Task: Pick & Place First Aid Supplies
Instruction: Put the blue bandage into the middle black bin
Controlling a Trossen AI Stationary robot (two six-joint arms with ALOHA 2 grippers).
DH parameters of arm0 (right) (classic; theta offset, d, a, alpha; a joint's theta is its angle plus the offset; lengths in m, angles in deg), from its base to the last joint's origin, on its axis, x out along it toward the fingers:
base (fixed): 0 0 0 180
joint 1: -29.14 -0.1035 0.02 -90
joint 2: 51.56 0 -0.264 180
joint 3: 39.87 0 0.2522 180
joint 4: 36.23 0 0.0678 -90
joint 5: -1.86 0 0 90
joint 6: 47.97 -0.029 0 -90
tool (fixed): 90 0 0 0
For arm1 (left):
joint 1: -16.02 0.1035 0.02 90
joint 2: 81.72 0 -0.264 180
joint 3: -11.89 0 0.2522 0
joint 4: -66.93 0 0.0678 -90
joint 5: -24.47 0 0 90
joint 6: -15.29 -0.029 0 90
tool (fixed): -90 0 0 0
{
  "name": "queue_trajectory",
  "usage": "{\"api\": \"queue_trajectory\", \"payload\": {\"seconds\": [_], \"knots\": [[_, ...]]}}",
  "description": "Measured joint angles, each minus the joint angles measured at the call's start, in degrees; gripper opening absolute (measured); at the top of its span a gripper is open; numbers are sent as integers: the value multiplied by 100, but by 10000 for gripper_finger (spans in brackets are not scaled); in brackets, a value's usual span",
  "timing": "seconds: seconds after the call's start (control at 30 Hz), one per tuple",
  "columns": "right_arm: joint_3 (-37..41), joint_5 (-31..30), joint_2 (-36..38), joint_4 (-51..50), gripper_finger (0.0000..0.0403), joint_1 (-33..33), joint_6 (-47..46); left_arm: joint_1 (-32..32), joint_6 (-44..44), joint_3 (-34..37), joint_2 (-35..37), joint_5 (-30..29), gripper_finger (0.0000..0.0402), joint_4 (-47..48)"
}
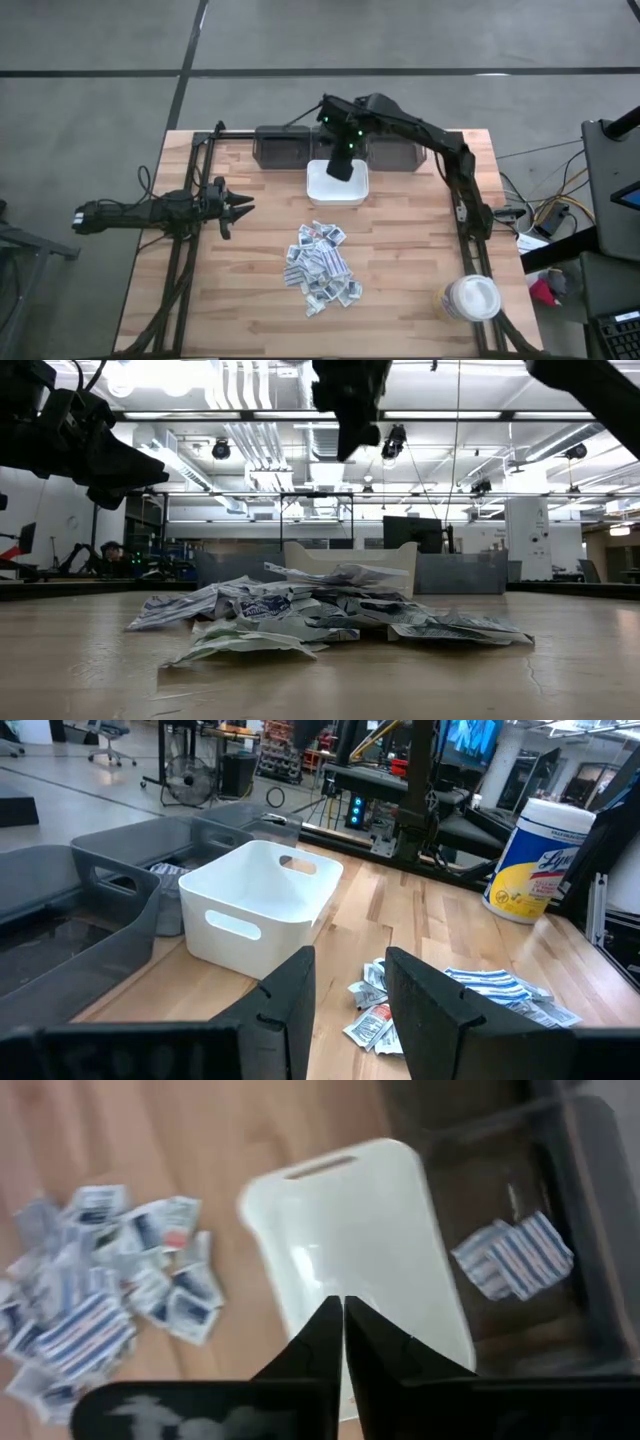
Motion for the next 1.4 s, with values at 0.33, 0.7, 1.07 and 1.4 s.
{"api": "queue_trajectory", "payload": {"seconds": [0.33, 0.7, 1.07, 1.4], "knots": [[103, 15, 175, -44, 8, -1188, 13, -1, 0, 0, 0, 1, 124, 0], [1318, 15, 173, 314, 8, -2221, -366, -1, 0, 0, 0, 1, 124, 0], [2616, 15, 173, 1389, 8, -2580, -1785, -2, 13, 0, 0, 3, 124, 0], [3574, 317, 248, 2111, 8, -2594, -3038, 0, 17, 0, 1, 3, 124, 2]]}}
